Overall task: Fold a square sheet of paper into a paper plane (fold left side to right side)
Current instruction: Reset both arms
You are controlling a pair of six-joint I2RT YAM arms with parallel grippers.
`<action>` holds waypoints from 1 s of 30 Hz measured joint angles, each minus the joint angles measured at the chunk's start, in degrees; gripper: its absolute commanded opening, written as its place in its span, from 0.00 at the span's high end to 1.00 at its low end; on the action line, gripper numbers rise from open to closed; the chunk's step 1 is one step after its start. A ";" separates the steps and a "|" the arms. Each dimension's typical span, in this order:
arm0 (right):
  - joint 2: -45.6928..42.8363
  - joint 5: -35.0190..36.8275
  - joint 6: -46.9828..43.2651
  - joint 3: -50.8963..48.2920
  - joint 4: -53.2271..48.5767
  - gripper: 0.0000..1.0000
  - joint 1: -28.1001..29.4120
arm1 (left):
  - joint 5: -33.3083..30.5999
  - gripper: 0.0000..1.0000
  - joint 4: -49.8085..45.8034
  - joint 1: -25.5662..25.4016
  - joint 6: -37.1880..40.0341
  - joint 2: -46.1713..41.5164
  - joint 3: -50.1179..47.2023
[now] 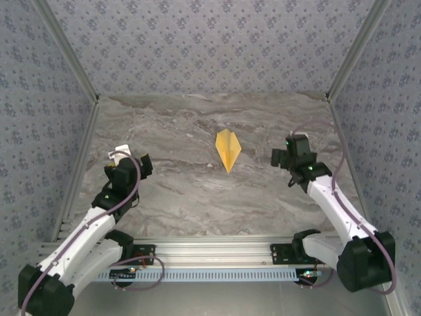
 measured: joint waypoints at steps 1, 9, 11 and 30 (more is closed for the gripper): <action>-0.90 0.13 -1.03 -3.76 4.35 0.00 -1.51 | -0.39 0.02 1.90 0.33 1.90 1.14 -1.38; 11.52 -4.28 -6.36 -17.05 33.16 0.00 -11.08 | 3.34 0.02 15.50 7.61 12.35 9.16 -5.51; 14.62 -5.95 -7.65 -17.16 39.15 0.00 -11.45 | 5.66 0.02 20.57 9.64 14.01 11.78 -7.06; 26.86 -17.68 -11.45 -17.84 63.78 0.00 -13.11 | 25.05 0.02 57.22 19.65 20.74 37.35 -10.51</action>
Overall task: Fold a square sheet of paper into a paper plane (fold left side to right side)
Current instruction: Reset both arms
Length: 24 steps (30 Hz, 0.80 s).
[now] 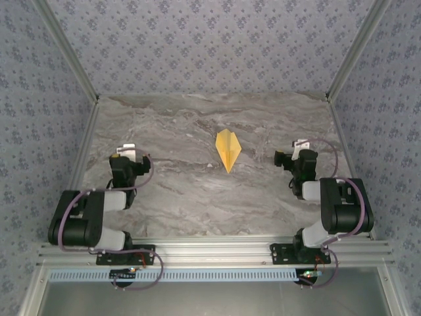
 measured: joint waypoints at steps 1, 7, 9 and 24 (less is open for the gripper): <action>0.00 -0.07 0.00 0.00 0.09 0.00 0.00 | 0.31 0.02 1.36 0.09 0.15 1.84 0.02; 0.00 -0.42 0.00 0.00 0.20 0.00 0.00 | 3.76 0.02 -1.92 3.98 -1.20 4.98 3.93; 0.00 -0.39 -0.02 0.00 0.20 0.00 0.02 | 4.79 0.02 -1.88 5.70 -2.05 4.98 5.53; 0.00 -0.37 -0.46 0.00 0.20 0.00 0.20 | 8.33 0.02 -3.69 6.14 -2.64 4.98 6.03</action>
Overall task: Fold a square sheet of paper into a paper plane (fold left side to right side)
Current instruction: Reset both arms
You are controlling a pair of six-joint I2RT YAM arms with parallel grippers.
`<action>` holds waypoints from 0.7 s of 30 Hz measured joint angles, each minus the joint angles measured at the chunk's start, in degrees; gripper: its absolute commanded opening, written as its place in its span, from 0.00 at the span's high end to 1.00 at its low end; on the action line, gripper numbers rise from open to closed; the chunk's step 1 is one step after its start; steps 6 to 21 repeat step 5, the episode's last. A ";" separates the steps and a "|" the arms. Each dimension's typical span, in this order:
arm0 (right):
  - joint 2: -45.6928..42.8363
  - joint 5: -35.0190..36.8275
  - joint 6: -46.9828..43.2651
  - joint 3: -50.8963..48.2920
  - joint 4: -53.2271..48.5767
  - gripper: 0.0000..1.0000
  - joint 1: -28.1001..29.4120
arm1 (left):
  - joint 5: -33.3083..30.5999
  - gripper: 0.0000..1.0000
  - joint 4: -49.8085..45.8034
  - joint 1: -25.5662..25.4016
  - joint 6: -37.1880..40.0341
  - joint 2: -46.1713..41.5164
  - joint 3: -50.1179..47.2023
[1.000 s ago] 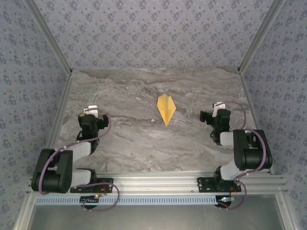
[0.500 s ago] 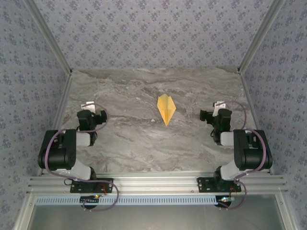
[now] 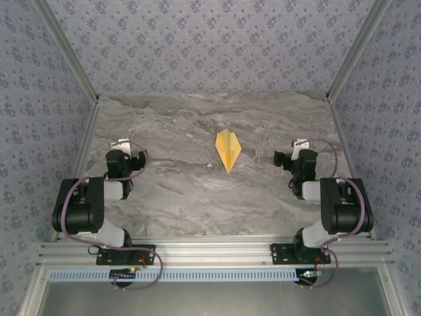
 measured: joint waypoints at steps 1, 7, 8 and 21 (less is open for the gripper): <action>0.00 0.00 -0.13 0.00 0.00 0.00 0.00 | 0.00 0.02 0.00 0.00 0.00 0.00 0.00; 0.00 0.00 -0.17 0.00 0.00 0.00 0.00 | 0.02 0.02 -0.02 0.00 -0.02 0.00 0.00; 0.00 0.00 -0.17 0.00 0.00 0.00 0.00 | 0.02 0.02 -0.02 0.00 -0.02 0.00 0.00; 0.00 0.00 -0.17 0.00 0.00 0.00 0.00 | 0.02 0.02 -0.02 0.00 -0.02 0.00 0.00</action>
